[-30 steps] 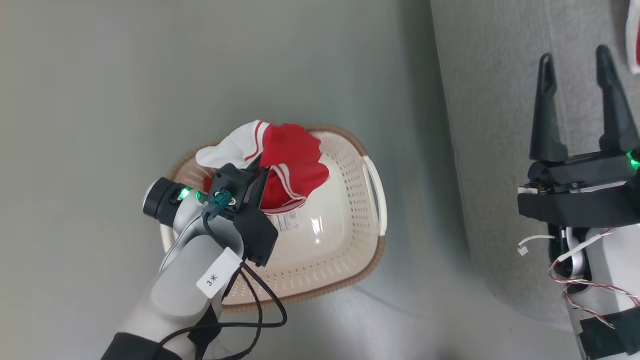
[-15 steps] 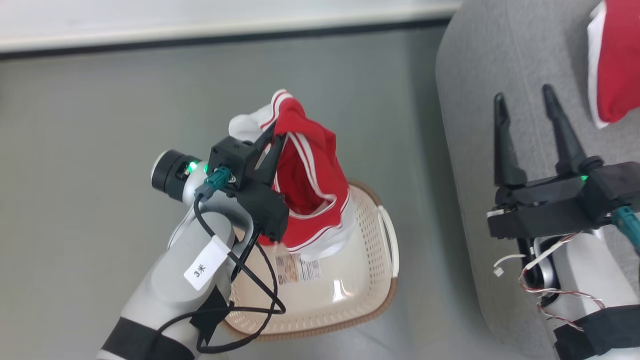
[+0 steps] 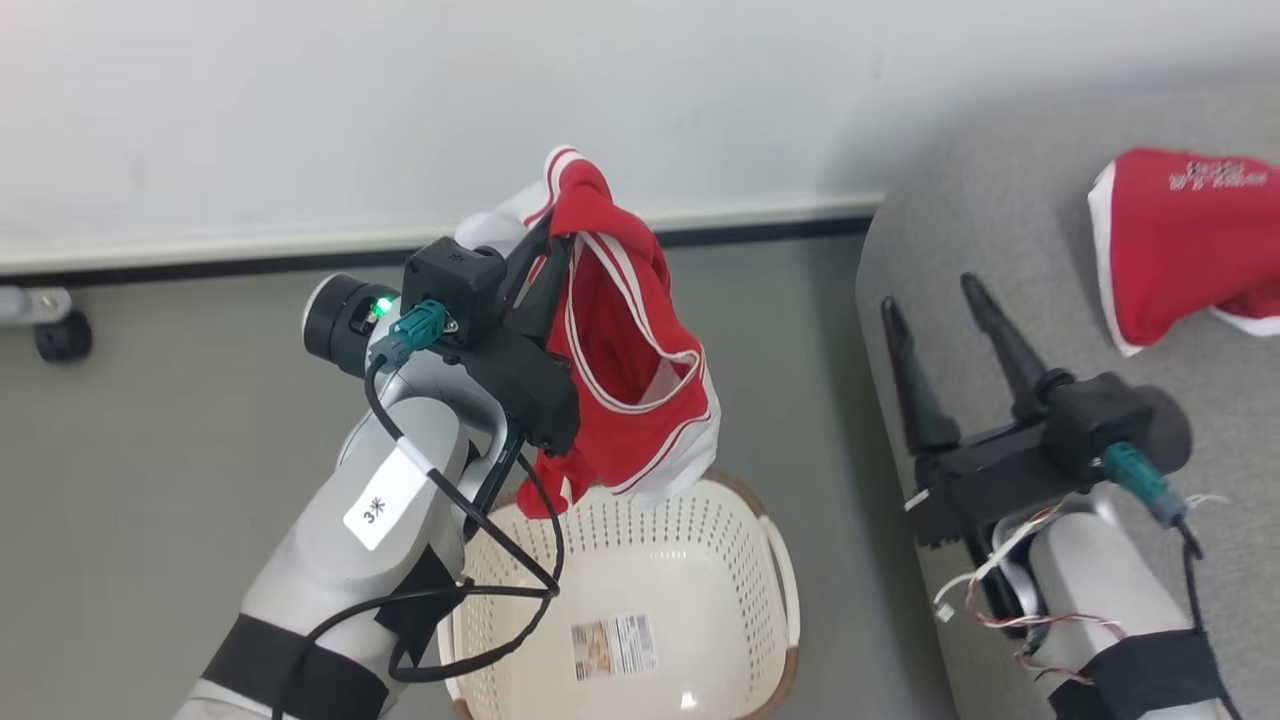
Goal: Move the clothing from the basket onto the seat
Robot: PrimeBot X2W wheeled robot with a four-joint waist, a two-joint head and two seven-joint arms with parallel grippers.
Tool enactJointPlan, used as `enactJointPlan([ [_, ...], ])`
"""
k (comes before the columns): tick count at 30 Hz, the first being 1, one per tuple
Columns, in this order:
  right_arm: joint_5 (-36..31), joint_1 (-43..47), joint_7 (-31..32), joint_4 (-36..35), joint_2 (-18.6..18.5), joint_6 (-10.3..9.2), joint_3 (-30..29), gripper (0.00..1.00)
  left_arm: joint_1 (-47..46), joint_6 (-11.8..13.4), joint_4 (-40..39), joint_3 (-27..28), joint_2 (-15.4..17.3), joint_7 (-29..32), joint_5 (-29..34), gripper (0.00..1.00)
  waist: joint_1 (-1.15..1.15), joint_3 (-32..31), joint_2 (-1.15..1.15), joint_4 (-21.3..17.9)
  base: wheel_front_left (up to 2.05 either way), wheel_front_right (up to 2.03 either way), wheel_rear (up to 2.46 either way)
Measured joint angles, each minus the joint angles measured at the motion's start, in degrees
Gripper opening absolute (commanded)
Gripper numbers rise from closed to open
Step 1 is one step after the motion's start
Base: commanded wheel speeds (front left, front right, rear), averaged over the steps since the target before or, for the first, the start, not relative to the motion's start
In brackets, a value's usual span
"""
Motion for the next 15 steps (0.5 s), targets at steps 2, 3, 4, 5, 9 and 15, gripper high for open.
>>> enactJointPlan([
  [2,0.0,0.0,0.0,1.9,0.4,0.53,1.1,1.0,-0.1,-0.3,0.6,-0.8,0.0,0.0,-1.3,0.0,0.0,-1.7,0.0,0.0,0.0,0.0,0.0],
  [3,0.0,0.0,0.0,2.9,0.7,0.85,1.7,1.0,-0.2,-0.3,0.8,-1.3,0.0,0.0,-1.6,0.0,0.0,-2.6,0.0,0.0,0.0,0.0,0.0],
  [4,0.0,0.0,0.0,3.9,1.1,1.08,2.6,1.0,-0.2,-0.3,1.0,-1.8,0.0,0.0,-2.0,0.0,0.0,-3.5,0.0,0.1,0.0,0.0,0.0],
  [5,0.0,0.0,0.0,4.9,1.5,1.43,3.4,1.0,-0.2,-0.3,1.2,-2.3,0.0,0.1,-2.4,0.0,0.0,-4.3,0.0,0.1,0.0,0.0,0.0],
  [9,0.0,0.4,0.0,8.4,2.9,2.45,7.1,1.0,-0.2,-0.3,1.5,-5.2,0.0,0.7,-5.1,0.0,0.0,-7.8,0.0,0.2,0.0,0.0,0.0],
  [15,0.0,2.6,0.0,12.7,3.8,3.02,13.0,1.0,-0.2,0.4,-0.3,-9.8,0.0,2.2,-8.4,0.0,0.0,-12.3,0.0,0.6,0.0,0.0,0.0],
])
